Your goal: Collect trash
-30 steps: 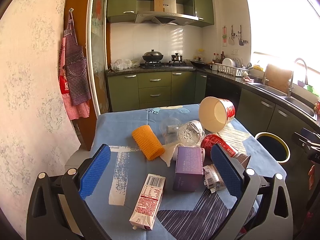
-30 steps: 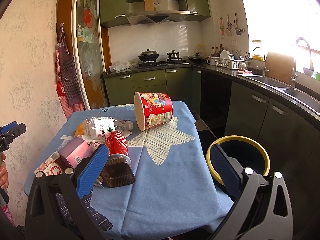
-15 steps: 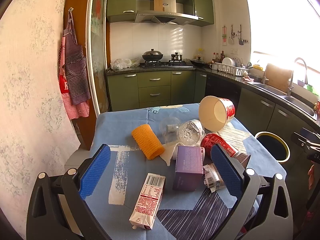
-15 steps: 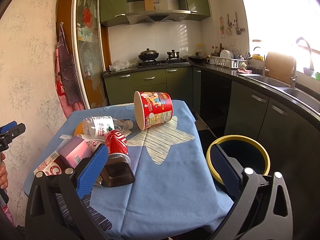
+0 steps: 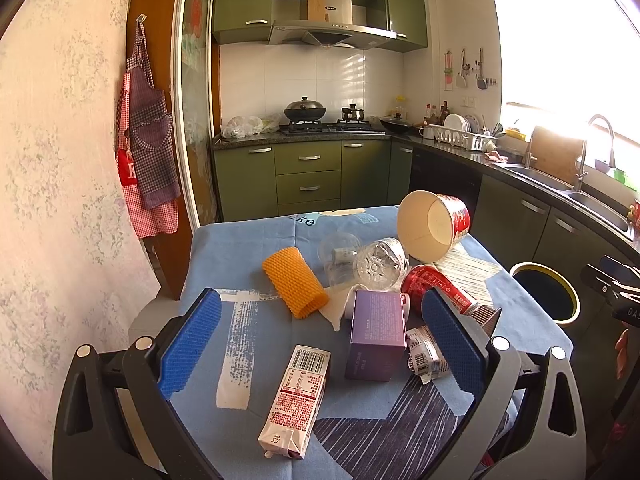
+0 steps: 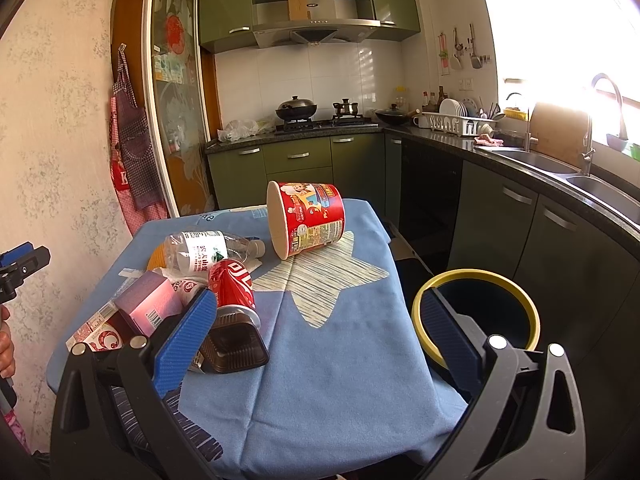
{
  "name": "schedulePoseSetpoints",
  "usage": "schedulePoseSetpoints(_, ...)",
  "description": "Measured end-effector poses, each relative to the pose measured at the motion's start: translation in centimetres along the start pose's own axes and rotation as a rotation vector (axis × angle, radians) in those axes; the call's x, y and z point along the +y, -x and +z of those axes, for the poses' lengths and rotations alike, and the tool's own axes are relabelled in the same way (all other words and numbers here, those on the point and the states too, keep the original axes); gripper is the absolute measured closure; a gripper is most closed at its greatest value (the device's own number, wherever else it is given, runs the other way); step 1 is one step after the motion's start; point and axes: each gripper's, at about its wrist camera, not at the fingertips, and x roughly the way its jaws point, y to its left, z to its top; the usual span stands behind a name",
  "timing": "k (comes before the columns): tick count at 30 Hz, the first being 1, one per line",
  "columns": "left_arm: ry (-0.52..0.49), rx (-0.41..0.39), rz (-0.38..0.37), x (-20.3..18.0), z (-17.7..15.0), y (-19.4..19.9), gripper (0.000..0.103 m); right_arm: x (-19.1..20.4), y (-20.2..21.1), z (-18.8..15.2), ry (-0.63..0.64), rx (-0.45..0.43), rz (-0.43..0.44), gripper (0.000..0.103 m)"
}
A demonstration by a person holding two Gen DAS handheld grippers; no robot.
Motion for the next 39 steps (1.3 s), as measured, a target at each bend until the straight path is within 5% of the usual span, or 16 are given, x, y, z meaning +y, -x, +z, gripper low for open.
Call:
schedulePoseSetpoints(23, 0.01, 0.021, -0.018, 0.2, -0.6, -0.7, 0.004, 0.5, -1.3, 0.4, 0.025, 0.013, -0.001, 0.006)
schedulePoseSetpoints(39, 0.003, 0.054, 0.0, 1.1, 0.0, -4.3, 0.004, 5.9, -18.0, 8.2, 0.208, 0.109, -0.097, 0.006)
